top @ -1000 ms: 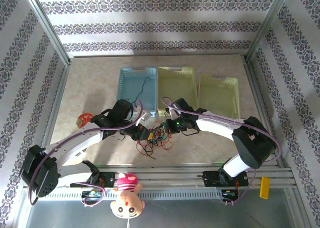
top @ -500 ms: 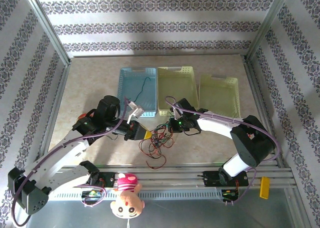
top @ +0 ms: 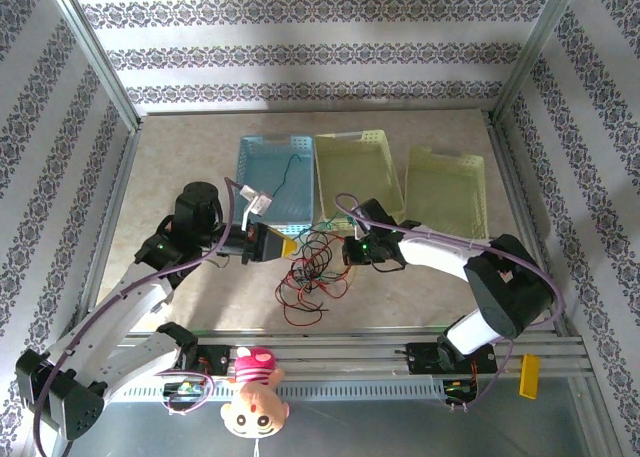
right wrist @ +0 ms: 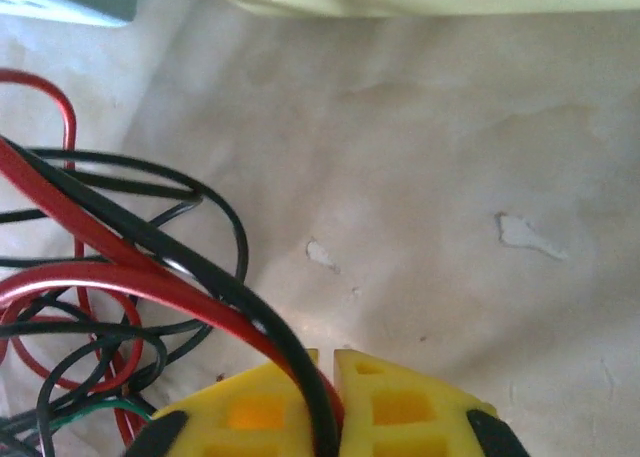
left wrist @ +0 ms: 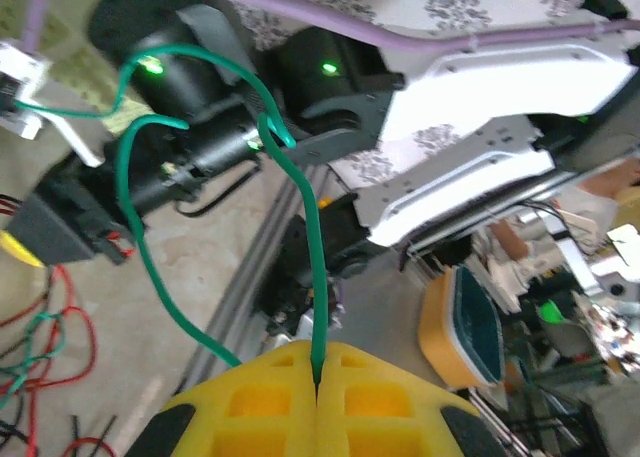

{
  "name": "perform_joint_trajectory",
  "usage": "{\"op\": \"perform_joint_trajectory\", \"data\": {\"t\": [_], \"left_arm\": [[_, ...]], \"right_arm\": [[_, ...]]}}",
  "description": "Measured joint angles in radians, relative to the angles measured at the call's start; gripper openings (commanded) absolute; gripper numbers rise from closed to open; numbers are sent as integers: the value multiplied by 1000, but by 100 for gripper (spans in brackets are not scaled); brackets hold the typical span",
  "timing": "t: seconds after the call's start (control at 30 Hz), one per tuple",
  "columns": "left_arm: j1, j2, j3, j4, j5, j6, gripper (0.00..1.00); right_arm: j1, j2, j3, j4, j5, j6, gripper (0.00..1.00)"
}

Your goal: Untangle the cables

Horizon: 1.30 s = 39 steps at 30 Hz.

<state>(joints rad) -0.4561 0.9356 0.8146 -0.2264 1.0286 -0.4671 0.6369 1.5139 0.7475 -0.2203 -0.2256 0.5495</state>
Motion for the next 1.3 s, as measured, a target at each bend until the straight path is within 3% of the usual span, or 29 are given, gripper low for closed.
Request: {"op": "perform_joint_trajectory", "data": {"t": [0.07, 0.27, 0.53, 0.73, 0.77, 0.9, 0.97, 1.13, 1.3], "left_arm": [[0, -2, 0, 6, -70, 9, 0], [21, 39, -4, 94, -270, 5, 0], [98, 235, 6, 220, -457, -14, 0], [111, 386, 48, 240, -692, 76, 0], [111, 420, 58, 243, -725, 105, 5], [111, 518, 97, 238, -801, 201, 58], [103, 528, 105, 227, -821, 244, 68], [35, 447, 101, 167, -849, 351, 71], [-21, 255, 21, 104, -789, 370, 69]], "right_arm": [[20, -34, -4, 0, 5, -3, 55], [40, -192, -4, 2, 78, -3, 68], [37, -386, -4, 1, 244, 21, 72], [32, -432, -7, -7, 298, 29, 73], [33, -435, -11, -8, 298, 29, 73], [33, -436, -24, -27, 296, 28, 73], [34, -435, -25, -33, 296, 27, 72], [42, -393, -25, -35, 255, 10, 72], [82, -263, -14, -53, 138, -45, 69]]}}
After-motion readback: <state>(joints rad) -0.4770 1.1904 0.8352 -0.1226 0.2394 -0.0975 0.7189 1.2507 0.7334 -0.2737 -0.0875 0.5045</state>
